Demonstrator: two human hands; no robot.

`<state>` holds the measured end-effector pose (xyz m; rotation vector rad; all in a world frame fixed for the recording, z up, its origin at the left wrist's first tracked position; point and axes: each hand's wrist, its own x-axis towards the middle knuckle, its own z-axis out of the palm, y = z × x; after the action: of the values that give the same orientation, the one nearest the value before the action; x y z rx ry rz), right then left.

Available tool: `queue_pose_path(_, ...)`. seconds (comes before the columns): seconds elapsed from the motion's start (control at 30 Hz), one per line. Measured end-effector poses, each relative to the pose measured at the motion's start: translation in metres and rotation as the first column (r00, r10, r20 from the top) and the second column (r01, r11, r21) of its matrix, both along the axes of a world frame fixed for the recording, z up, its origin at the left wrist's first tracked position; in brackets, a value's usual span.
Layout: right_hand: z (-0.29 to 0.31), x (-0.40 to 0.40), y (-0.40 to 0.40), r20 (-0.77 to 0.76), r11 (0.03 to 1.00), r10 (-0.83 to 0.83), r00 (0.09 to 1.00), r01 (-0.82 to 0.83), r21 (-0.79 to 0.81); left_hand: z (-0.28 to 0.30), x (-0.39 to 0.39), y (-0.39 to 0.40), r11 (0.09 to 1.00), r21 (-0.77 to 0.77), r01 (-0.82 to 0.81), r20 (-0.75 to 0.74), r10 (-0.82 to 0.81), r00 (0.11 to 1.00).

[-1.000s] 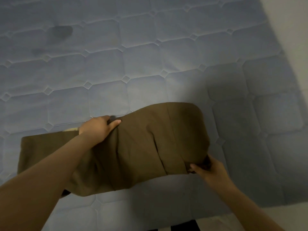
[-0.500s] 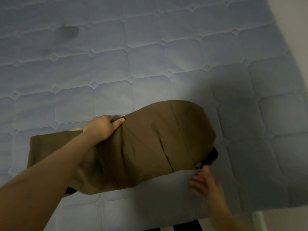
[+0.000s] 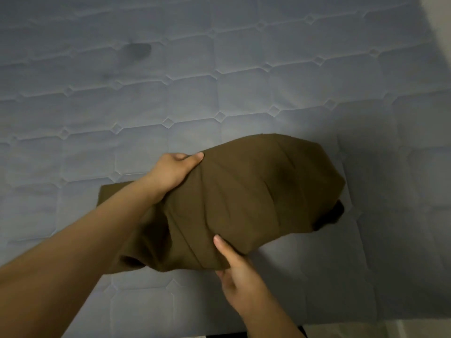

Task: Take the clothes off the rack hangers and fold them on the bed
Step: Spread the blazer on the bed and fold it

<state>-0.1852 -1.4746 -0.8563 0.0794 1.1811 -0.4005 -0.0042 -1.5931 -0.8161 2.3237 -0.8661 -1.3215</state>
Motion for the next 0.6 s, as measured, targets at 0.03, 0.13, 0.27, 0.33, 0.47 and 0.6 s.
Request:
queue_pose_path(0.03,0.004,0.0,-0.004,0.002,0.999,-0.018,1.0,0.018,-0.035,0.007,0.001,-0.002,0.998,-0.041,-0.043,-0.024,0.042,0.999)
queue_pose_path(0.13,0.027,0.0,-0.033,-0.022,0.986,-0.093,0.995,0.089,-0.141,0.035,0.004,-0.009,0.961,-0.189,-0.203,-0.13,0.181,0.975)
queue_pose_path(0.27,0.076,-0.008,-0.099,-0.121,0.92,-0.082,0.989,0.029,-0.39,0.075,0.008,-0.023,0.873,-0.367,-0.321,-0.165,0.278,0.946)
queue_pose_path(0.33,0.103,-0.01,-0.132,-0.163,0.853,-0.045,0.986,-0.047,-0.52,0.094,0.013,-0.029,0.82,-0.446,-0.36,-0.187,0.308,0.933)
queue_pose_path(0.47,0.157,-0.006,-0.184,-0.331,0.654,-0.011,0.944,-0.244,-0.716,0.131,0.025,-0.025,0.687,-0.569,-0.452,-0.32,0.322,0.891)
queue_pose_path(0.6,0.18,-0.008,-0.196,-0.45,0.45,-0.002,0.893,-0.401,-0.798,0.153,0.032,0.001,0.606,-0.644,-0.466,-0.404,0.248,0.88)
